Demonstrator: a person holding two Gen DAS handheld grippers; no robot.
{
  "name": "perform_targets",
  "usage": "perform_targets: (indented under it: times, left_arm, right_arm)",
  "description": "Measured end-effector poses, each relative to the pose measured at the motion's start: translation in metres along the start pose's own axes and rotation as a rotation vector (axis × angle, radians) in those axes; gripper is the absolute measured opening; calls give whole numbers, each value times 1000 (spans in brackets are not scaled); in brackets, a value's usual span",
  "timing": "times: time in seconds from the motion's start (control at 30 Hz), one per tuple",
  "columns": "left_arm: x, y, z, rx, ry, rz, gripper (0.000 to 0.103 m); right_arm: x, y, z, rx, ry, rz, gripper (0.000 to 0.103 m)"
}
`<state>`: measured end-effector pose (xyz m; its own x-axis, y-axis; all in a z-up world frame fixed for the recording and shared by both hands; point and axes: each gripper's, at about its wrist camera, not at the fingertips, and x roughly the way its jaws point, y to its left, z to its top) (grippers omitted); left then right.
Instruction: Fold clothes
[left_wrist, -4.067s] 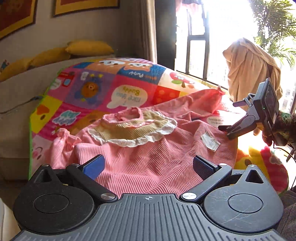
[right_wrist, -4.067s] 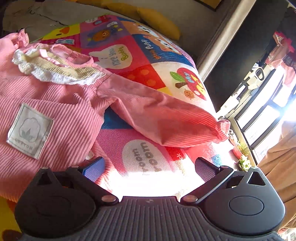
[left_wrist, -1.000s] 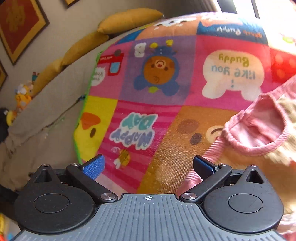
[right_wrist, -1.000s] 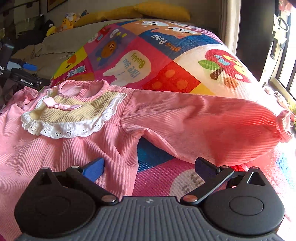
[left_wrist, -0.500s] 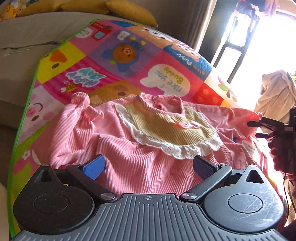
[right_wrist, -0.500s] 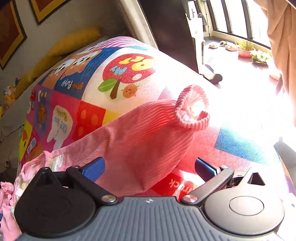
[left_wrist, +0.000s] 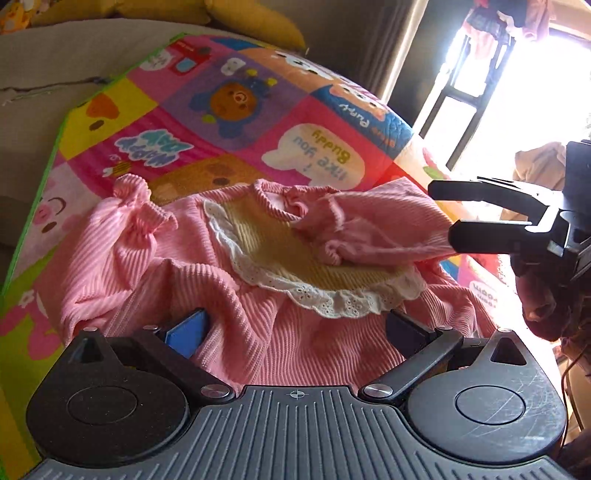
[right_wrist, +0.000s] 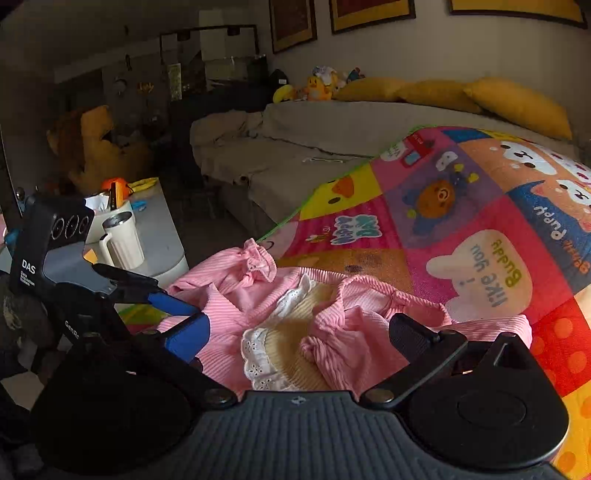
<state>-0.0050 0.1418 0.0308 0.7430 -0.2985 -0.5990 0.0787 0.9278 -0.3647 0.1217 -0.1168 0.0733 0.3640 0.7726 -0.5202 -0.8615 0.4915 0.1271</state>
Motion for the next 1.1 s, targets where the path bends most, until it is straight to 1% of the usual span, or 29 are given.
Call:
perform_targets:
  times: [0.1, 0.27, 0.3, 0.33, 0.37, 0.43, 0.47, 0.5, 0.53, 0.57, 0.67, 0.83, 0.87, 0.9, 0.93, 0.97, 1.0, 1.03, 1.1]
  left_arm:
    - [-4, -1, 0, 9, -4, -5, 103]
    - [-9, 1, 1, 4, -27, -23, 103]
    - [-9, 3, 0, -9, -27, -20, 103]
    - [-8, 5, 0, -23, -24, -18, 103]
    - [-6, 7, 0, -44, -18, -18, 103]
    - [-1, 10, 0, -73, -4, -9, 103]
    - [2, 11, 1, -77, 0, 18, 103]
    - [4, 11, 2, -77, 3, 56, 103]
    - [6, 10, 3, -76, 7, 93, 103]
    - [5, 11, 3, -82, 10, 101, 103]
    - [1, 13, 2, -106, 19, 78, 103]
    - [-6, 17, 0, -146, 35, 40, 103]
    - [-7, 18, 0, -154, 38, 33, 103]
    - [-8, 19, -1, -162, 41, 25, 103]
    - [-10, 20, 2, -160, 35, 28, 103]
    - [-11, 21, 6, -152, 24, 37, 103]
    - [-13, 22, 9, -144, 13, 46, 103]
    - [-14, 23, 13, -137, 2, 55, 103]
    - [-17, 25, 21, -122, -20, 73, 103]
  right_arm:
    - [9, 3, -4, -14, 29, -55, 103]
    - [-9, -70, -27, 265, 19, -276, 103]
    - [-10, -88, -35, 341, 30, -299, 103]
    - [-11, -105, -46, 421, 46, -310, 103]
    - [-9, -115, -55, 473, 63, -300, 103]
    - [-3, -117, -69, 495, 102, -259, 103]
    - [0, -117, -75, 506, 121, -238, 103]
    - [3, -116, -81, 504, 138, -227, 103]
    - [4, -107, -82, 449, 149, -258, 103]
    - [5, -98, -84, 393, 160, -288, 103]
    - [7, -72, -87, 236, 185, -370, 103]
    - [-14, -69, -75, 224, 80, -357, 103]
    - [-17, -69, -73, 224, 64, -352, 102]
    - [-14, -70, -73, 236, 70, -336, 91]
    - [-12, -73, -74, 251, 77, -318, 83]
    - [-8, -76, -75, 282, 94, -293, 69]
    - [-4, -79, -75, 312, 106, -273, 61]
    - [-4, -80, -73, 335, 94, -273, 61]
    - [-16, -85, -68, 360, 41, -273, 61]
